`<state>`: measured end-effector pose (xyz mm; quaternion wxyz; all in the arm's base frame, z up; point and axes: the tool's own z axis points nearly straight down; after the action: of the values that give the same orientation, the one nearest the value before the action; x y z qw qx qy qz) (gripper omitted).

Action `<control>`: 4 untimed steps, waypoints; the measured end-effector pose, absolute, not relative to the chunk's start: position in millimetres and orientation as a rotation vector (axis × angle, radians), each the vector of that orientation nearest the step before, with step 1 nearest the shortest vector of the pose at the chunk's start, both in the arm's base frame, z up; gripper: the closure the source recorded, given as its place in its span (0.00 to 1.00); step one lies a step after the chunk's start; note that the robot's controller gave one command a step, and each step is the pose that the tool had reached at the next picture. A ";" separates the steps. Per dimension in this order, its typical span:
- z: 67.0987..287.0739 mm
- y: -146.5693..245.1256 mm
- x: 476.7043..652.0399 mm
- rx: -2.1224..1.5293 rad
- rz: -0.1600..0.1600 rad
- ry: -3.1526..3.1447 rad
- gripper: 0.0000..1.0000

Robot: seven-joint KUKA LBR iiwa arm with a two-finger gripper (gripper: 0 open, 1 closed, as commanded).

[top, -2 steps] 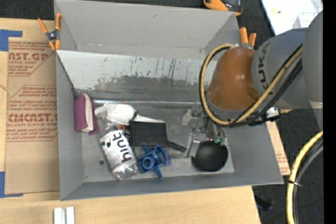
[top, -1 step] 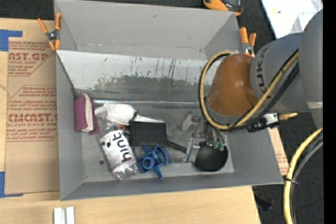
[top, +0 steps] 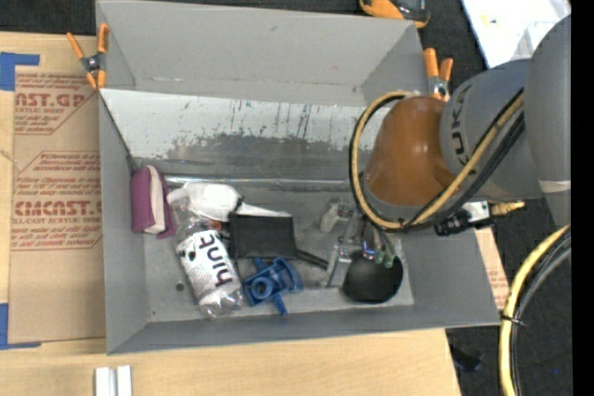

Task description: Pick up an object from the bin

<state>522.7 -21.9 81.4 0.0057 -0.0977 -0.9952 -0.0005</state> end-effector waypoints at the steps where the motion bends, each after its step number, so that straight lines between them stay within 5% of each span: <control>1: 69.6 -23.1 506.3 -0.614 -0.001 -3.076 0.00; 2: 73.9 -21.7 517.2 -0.365 -0.001 -3.107 1.00; 3: 74.2 -21.7 517.0 -0.365 0.000 -3.107 1.00; 4: 96.9 -21.2 516.0 -0.364 -0.001 -3.103 1.00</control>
Offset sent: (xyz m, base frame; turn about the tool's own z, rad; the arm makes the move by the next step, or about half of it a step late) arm -0.0051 -0.0005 -0.0044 0.0394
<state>516.0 -21.2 96.9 0.0089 -0.1166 -0.9931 -0.0004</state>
